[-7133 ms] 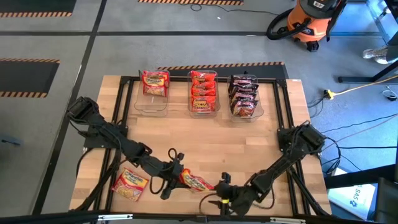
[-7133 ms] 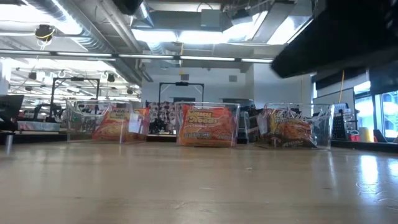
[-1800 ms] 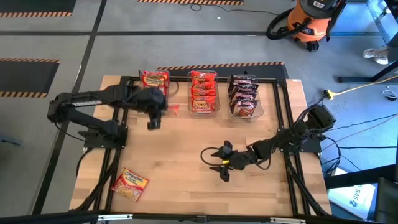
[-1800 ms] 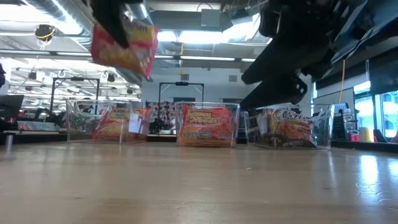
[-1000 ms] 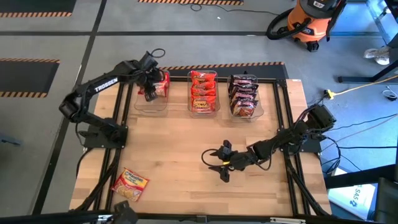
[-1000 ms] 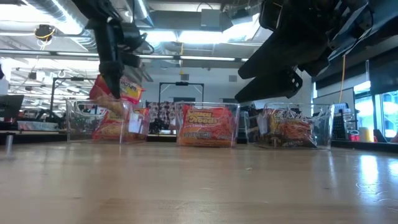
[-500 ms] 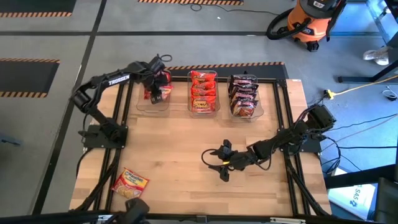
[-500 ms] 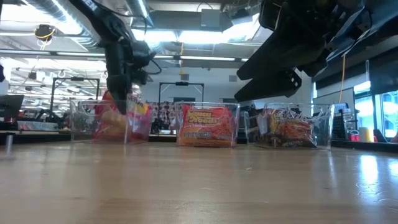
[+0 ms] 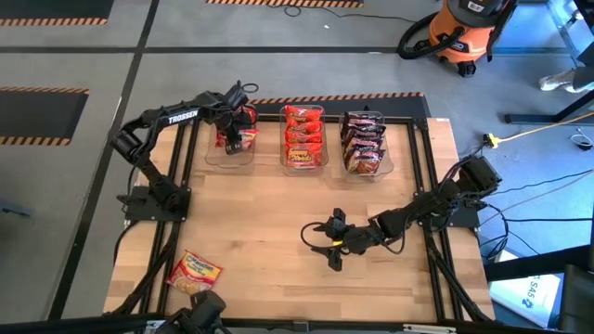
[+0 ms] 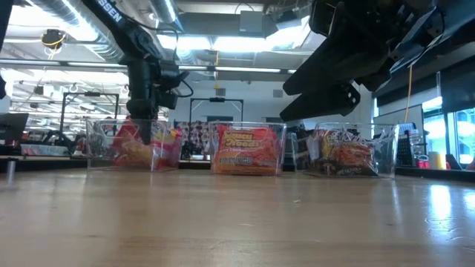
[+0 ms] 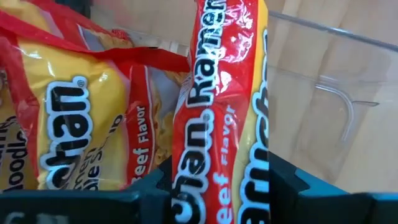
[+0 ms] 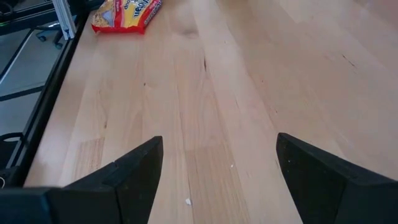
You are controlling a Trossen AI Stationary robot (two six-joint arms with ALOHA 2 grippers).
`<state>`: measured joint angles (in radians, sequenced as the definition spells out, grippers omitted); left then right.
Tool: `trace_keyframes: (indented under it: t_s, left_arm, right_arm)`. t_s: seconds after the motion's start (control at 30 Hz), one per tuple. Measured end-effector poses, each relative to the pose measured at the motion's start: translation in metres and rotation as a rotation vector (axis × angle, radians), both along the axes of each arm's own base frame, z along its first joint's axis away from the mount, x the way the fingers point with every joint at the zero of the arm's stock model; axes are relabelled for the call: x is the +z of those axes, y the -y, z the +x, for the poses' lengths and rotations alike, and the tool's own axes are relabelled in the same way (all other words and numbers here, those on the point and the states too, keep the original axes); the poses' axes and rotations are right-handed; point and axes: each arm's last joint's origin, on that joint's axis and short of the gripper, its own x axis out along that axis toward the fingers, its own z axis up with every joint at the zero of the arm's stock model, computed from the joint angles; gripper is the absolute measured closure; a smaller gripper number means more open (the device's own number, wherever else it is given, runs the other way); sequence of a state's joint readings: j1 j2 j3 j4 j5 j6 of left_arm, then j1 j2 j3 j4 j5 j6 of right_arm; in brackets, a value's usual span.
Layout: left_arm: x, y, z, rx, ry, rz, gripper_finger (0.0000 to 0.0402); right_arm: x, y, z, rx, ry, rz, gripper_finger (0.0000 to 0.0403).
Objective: Sort Maruchan noodles
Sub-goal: Put the red noodle pack into the left transparent bin
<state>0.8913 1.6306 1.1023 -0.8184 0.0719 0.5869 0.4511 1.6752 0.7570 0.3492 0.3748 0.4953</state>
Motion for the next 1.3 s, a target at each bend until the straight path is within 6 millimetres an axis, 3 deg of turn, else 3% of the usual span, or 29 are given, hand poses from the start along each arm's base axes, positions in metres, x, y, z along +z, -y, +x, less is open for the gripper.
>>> trace_keyframes:
  t_s: [0.3, 0.7, 1.03, 1.3]
  left_arm:
    - [0.0, -0.002, -0.002, 0.021, -0.068, 0.054, 0.0202]
    - [0.002, -0.001, -0.004, 0.06, -0.094, 0.079, 0.0199]
    - [0.031, 0.011, -0.007, 0.156, -0.027, 0.168, 0.0199]
    - [0.075, 0.053, -0.002, 0.083, 0.158, 0.22, 0.0199]
  right_arm:
    - [0.0, 0.0, 0.0, -0.007, 0.003, -0.004, 0.0112]
    - [0.0, 0.0, 0.0, -0.01, 0.003, -0.001, 0.0112]
    - [0.0, 0.0, 0.0, -0.008, 0.003, 0.001, 0.0112]
    - [0.0, -0.001, 0.0, -0.018, -0.001, 0.076, 0.0112]
